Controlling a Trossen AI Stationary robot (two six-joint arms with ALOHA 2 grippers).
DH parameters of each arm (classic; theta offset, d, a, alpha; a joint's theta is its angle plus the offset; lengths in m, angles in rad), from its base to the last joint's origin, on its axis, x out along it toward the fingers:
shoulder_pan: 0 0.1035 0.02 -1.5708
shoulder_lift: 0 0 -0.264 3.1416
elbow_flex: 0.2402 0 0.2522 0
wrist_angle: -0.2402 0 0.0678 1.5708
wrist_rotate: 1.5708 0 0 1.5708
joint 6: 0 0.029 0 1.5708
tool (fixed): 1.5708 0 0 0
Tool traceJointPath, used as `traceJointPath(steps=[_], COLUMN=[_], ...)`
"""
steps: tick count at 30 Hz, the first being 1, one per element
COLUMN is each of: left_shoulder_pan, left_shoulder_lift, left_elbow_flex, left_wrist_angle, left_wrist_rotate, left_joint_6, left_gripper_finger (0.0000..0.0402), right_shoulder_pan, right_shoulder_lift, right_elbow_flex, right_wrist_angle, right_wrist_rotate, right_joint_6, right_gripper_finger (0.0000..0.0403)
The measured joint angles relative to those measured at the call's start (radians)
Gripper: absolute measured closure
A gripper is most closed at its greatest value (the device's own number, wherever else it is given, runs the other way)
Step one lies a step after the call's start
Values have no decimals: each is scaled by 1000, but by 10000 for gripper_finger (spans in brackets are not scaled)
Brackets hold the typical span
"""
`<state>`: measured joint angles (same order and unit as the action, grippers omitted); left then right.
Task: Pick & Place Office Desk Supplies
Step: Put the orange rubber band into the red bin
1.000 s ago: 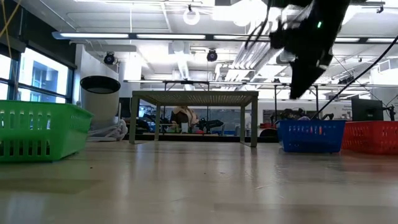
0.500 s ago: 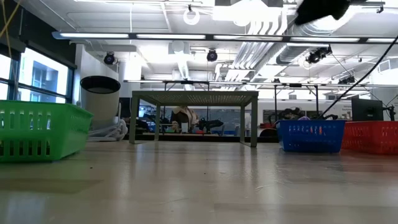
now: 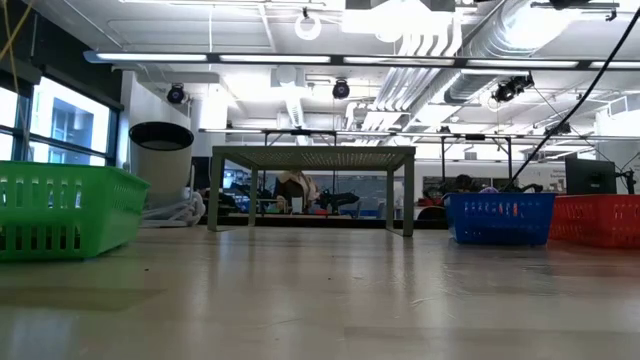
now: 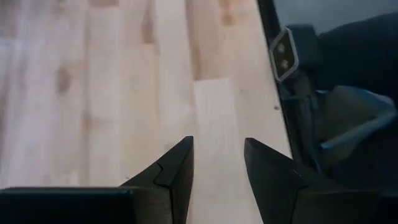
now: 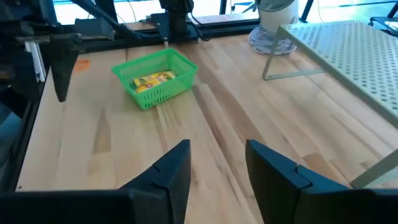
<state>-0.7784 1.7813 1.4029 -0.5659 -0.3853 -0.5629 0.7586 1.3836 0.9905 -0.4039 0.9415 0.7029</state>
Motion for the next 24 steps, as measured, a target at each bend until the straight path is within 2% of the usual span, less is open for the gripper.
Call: traceJointPath(steps=[3, 9, 12, 14, 19, 24], left_shoulder_pan=[5, 4, 4, -3, -33, -90], left_shoulder_lift=[0, 0, -2, -3, -5, -6], left_elbow_flex=[0, 0, 9, 34, 116, 146], left_wrist_angle=[2, 1, -59, -148, -373, -495], left_wrist_rotate=[61, 86, 176, 232, 261, 286], left_joint_6=[-17, -37, 59, 59, -123, -269], left_gripper_finger=[248, 182, 170, 168, 167, 167], right_shoulder_pan=[-5, -8, -8, -8, -22, -59], right_shoulder_lift=[31, 79, 106, 123, 169, 207], right_elbow_flex=[0, 0, 0, 0, 0, 0], right_wrist_angle=[21, 88, 132, 154, 231, 432], right_wrist_rotate=[-2, -15, -50, -60, -54, -94], right_joint_6=[0, 7, 1, 0, -29, -140], right_gripper_finger=[261, 261, 261, 261, 261, 261])
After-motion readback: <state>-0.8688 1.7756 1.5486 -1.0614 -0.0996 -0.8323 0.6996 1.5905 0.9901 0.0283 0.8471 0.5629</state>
